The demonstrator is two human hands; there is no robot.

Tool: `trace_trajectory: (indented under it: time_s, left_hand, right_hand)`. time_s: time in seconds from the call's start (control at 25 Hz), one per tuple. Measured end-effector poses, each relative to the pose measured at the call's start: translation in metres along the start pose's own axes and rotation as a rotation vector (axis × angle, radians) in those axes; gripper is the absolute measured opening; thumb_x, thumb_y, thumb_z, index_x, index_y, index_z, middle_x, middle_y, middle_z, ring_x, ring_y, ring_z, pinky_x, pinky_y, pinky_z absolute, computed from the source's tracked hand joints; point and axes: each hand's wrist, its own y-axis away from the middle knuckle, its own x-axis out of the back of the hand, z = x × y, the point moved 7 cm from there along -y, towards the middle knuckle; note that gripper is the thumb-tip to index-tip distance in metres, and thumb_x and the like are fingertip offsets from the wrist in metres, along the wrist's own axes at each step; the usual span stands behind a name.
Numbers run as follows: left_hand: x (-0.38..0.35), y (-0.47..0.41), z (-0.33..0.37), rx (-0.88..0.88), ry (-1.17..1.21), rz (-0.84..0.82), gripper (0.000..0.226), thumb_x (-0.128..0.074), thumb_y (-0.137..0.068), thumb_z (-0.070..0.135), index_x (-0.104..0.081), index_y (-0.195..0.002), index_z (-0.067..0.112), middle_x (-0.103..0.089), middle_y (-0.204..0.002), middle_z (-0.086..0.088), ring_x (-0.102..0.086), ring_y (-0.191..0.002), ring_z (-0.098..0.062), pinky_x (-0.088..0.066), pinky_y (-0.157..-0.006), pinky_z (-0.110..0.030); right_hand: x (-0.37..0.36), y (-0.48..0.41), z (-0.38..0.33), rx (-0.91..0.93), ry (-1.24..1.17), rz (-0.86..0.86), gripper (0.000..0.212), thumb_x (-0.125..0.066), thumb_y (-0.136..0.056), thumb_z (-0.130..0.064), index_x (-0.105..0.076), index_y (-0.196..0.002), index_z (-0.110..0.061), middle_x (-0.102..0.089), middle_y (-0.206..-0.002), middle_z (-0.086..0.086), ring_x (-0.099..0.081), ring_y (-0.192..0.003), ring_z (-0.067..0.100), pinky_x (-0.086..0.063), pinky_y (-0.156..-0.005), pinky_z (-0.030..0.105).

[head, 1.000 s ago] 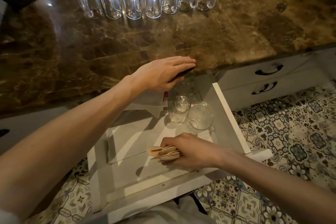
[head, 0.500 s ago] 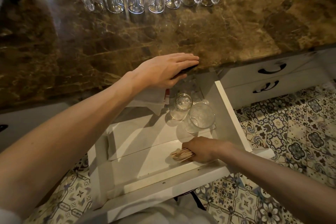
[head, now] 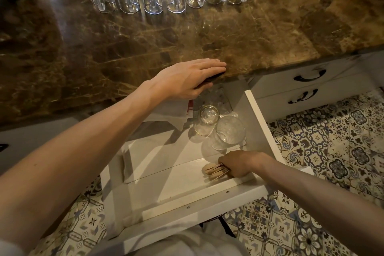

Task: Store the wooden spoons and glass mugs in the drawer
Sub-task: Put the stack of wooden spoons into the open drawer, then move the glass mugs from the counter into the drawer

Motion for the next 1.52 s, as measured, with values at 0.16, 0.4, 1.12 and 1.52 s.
trace_trajectory:
  time_s: [0.16, 0.4, 1.12, 1.52]
  left_hand:
    - [-0.001, 0.0, 0.0, -0.003, -0.001, 0.01, 0.05, -0.041, -0.098, 0.026, -0.029, -0.146, 0.014, -0.031, -0.152, -0.003, -0.026, -0.141, -0.018, -0.01, -0.112, -0.019]
    - [-0.001, 0.0, -0.002, 0.002, 0.012, 0.014, 0.05, -0.04, -0.098, 0.027, -0.028, -0.146, 0.016, -0.03, -0.153, -0.001, -0.025, -0.141, -0.016, -0.01, -0.111, -0.019]
    - [0.017, 0.004, -0.008, 0.137, 0.307, 0.089, 0.042, -0.057, -0.089, 0.027, -0.053, -0.13, 0.016, -0.052, -0.137, -0.003, -0.04, -0.13, -0.013, -0.032, -0.109, -0.029]
    - [0.107, 0.106, -0.099, 0.737, 0.655, 1.021, 0.025, -0.059, -0.089, 0.013, -0.061, -0.113, 0.01, -0.061, -0.114, -0.004, -0.059, -0.098, -0.004, -0.048, -0.087, -0.015]
  right_hand:
    - [0.001, 0.005, 0.0, -0.02, -0.018, -0.023, 0.03, -0.049, -0.087, -0.014, -0.052, -0.116, -0.013, -0.061, -0.114, 0.01, -0.057, -0.101, 0.026, -0.048, -0.088, 0.038]
    - [0.002, 0.014, -0.003, -0.032, -0.007, -0.001, 0.037, -0.044, -0.09, -0.019, -0.049, -0.127, -0.02, -0.046, -0.13, 0.006, -0.052, -0.112, 0.027, -0.045, -0.089, 0.035]
    - [0.211, 0.14, -0.075, 0.1, -0.066, 0.357, 0.018, -0.059, -0.088, -0.039, -0.066, -0.103, -0.032, -0.059, -0.095, -0.017, -0.056, -0.09, 0.006, -0.046, -0.076, 0.022]
    - [0.339, 0.148, -0.105, 0.615, -0.82, 1.087, 0.013, -0.063, -0.088, -0.013, -0.064, -0.101, -0.014, -0.066, -0.09, -0.004, -0.063, -0.076, 0.006, -0.054, -0.069, 0.019]
